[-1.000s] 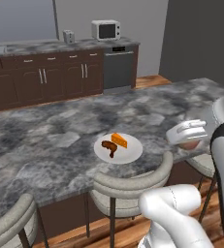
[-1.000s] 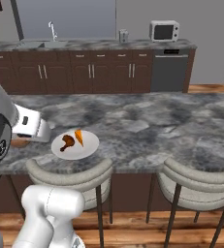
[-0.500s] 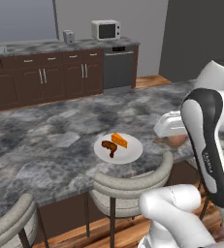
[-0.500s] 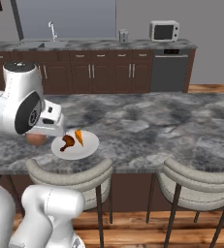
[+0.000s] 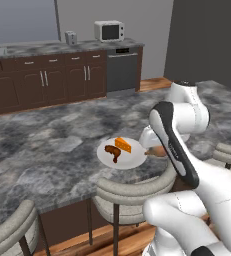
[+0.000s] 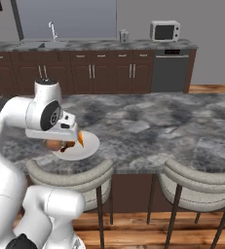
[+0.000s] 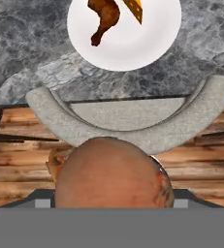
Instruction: Take the cheese, chicken drumstick, and onion from the fridge and place them on the plate on the dining counter to create an appetizer plate.
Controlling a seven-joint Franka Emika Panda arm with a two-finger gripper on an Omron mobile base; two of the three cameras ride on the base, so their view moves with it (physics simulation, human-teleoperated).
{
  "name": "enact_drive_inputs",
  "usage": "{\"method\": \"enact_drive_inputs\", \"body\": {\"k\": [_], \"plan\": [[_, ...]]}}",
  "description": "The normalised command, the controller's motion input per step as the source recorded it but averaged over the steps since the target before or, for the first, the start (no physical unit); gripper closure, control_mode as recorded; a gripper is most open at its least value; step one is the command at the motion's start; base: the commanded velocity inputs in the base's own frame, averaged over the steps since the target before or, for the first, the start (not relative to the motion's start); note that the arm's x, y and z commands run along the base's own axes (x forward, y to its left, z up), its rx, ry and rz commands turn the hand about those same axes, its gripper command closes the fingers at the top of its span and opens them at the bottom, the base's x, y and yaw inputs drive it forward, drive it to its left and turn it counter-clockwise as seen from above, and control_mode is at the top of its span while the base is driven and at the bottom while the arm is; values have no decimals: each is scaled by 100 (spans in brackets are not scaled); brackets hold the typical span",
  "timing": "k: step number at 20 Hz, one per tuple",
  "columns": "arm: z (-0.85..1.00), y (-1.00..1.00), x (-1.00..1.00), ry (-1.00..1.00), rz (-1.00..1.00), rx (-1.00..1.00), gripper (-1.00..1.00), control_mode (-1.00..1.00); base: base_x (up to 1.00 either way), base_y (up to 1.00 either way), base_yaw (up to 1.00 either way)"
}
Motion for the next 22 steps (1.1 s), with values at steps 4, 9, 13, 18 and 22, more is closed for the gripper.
{"method": "enact_drive_inputs", "body": {"k": [4,9,13,18,22], "plan": [[-73,0,81,0,0,0,100,-100,0,0,0],[-56,0,83,0,0,0,100,-100,0,0,0],[-43,0,92,1,0,0,100,-100,0,0,0],[-42,0,87,3,0,0,100,-100,0,0,0],[-47,0,77,7,0,0,100,-100,0,0,0]]}}
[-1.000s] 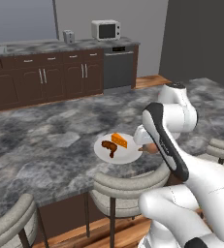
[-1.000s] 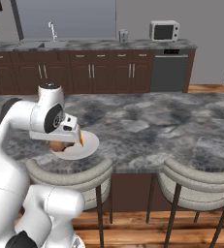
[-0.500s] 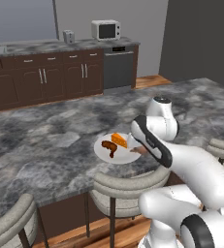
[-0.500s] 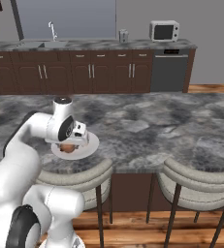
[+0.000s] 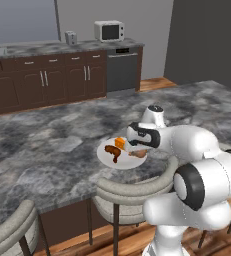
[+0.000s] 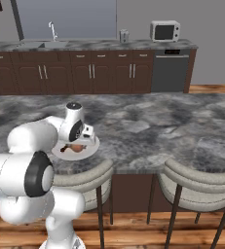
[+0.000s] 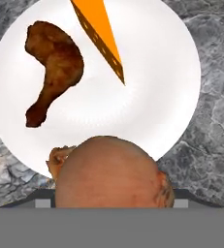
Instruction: Take the cheese, chicken drumstick, and onion from the fridge and place them on the plate on the dining counter to create an appetizer plate.
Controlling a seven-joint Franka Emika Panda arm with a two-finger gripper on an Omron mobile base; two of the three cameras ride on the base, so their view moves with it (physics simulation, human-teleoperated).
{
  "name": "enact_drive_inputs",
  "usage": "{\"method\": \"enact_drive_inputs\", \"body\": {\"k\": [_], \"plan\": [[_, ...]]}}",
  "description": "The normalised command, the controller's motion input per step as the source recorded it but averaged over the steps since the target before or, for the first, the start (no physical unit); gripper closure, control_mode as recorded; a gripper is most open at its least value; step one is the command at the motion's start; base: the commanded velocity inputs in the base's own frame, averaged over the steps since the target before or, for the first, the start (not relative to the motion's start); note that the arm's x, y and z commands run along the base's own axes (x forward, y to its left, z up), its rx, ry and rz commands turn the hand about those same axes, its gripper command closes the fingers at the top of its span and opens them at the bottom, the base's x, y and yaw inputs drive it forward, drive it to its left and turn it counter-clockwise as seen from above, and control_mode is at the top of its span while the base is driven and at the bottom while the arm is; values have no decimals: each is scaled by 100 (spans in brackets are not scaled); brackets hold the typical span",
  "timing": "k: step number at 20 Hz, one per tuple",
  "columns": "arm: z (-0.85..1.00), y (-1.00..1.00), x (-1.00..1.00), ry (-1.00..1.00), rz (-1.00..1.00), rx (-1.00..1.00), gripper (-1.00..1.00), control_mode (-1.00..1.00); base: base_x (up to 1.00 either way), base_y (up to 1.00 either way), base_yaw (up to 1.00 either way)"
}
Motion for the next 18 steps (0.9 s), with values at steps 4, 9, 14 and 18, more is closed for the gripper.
{"method": "enact_drive_inputs", "body": {"k": [4,9,14,18], "plan": [[-53,4,69,8,0,0,100,-100,0,0,0],[-43,11,62,8,0,0,-100,-100,0,0,0],[8,2,8,2,0,0,-100,-100,0,0,0],[36,0,-19,0,-1,0,-100,-100,0,0,0]]}}
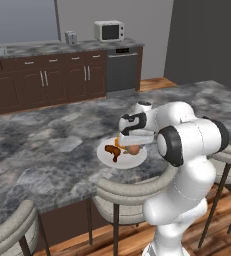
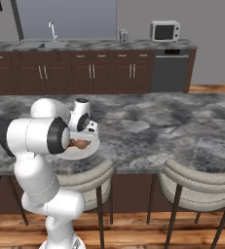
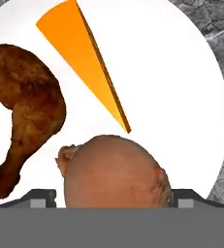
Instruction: Take the cheese, chicken drumstick, and onion from the fridge and place them on the plate on the dining counter to create an appetizer plate.
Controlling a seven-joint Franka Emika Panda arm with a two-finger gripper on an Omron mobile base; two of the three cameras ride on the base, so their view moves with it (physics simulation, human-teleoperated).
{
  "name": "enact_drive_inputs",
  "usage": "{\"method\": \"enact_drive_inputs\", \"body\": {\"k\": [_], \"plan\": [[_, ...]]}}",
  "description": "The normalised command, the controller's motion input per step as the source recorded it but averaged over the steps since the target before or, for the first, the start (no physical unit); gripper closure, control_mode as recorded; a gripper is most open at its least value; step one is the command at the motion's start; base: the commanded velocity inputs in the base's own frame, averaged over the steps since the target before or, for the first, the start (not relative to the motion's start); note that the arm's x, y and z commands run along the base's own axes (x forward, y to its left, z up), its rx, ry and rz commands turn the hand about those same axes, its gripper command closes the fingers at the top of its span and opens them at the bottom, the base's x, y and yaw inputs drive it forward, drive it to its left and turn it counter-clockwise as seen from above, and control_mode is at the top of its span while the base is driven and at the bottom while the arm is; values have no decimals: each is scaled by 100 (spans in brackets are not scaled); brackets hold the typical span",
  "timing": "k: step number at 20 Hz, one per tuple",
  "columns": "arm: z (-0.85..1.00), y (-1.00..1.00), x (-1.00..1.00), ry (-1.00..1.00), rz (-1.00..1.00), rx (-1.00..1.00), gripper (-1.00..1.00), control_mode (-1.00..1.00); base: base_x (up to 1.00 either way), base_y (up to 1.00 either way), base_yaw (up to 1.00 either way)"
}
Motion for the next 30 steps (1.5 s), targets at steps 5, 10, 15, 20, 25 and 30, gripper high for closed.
{"method": "enact_drive_inputs", "body": {"k": [5,10,15,20,25,30], "plan": [[64,7,-41,0,0,-2,-100,-100,0,0,0],[70,8,-55,0,0,-2,-100,-100,0,0,0],[74,-23,-100,-20,0,-1,-100,-100,0,0,0],[79,-47,-100,-13,0,0,-100,-100,0,0,0],[54,-65,-100,-14,0,0,-100,-100,0,0,0],[43,-82,-100,-21,0,3,-100,-100,0,0,0]]}}
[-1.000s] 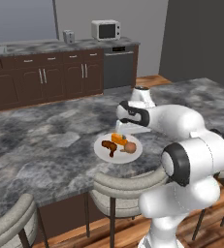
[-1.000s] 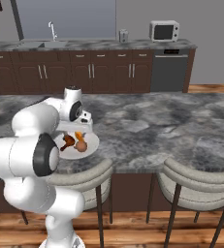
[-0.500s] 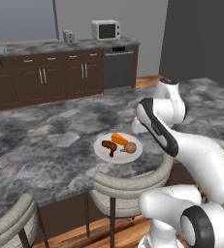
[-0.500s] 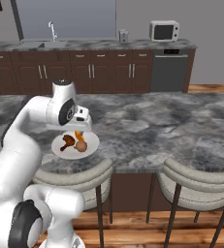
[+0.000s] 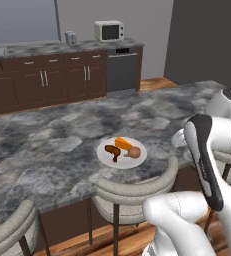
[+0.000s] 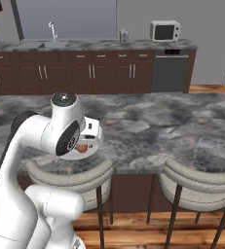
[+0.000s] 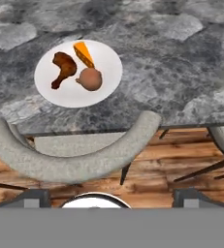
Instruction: Take the cheese, chicken drumstick, and onion from the fridge and place them on the plate on the dining counter to create an appetizer plate.
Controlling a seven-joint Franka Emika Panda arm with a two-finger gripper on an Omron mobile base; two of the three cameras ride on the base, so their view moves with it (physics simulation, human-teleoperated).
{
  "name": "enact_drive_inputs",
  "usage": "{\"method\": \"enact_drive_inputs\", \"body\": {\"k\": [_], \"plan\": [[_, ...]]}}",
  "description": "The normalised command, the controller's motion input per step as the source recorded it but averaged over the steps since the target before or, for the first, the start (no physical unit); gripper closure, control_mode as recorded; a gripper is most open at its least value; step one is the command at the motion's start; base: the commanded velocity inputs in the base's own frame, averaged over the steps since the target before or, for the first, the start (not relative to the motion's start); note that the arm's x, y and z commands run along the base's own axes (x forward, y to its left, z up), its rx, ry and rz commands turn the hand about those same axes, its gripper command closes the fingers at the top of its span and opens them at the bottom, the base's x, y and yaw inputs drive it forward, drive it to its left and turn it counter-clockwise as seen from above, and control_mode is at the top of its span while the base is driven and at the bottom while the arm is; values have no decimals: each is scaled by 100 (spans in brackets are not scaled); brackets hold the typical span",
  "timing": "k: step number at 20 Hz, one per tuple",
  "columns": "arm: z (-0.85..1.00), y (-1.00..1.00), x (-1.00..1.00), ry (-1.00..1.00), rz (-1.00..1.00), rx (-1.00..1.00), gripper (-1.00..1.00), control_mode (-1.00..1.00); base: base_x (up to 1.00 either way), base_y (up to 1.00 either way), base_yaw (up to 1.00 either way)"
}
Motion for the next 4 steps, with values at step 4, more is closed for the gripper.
{"method": "enact_drive_inputs", "body": {"k": [4], "plan": [[55,-84,-100,-14,0,6,-100,-100,0,0,0]]}}
